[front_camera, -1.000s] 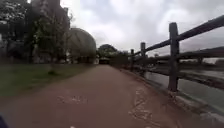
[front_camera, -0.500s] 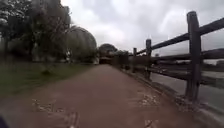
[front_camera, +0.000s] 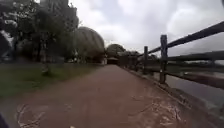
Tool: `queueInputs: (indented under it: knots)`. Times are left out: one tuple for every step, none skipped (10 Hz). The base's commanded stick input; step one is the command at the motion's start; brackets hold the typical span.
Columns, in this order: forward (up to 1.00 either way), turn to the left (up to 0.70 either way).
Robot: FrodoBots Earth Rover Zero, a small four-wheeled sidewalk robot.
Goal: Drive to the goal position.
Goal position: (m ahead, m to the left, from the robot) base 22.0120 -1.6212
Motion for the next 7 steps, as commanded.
queueInputs:
  knots:
    - [1.00, 0.05]
    - [1.00, 0.07]
    - [1.00, 0.10]
    - [1.00, 0.06]
    - [1.00, 0.04]
    - [1.00, -0.40]
    - [1.00, -0.40]
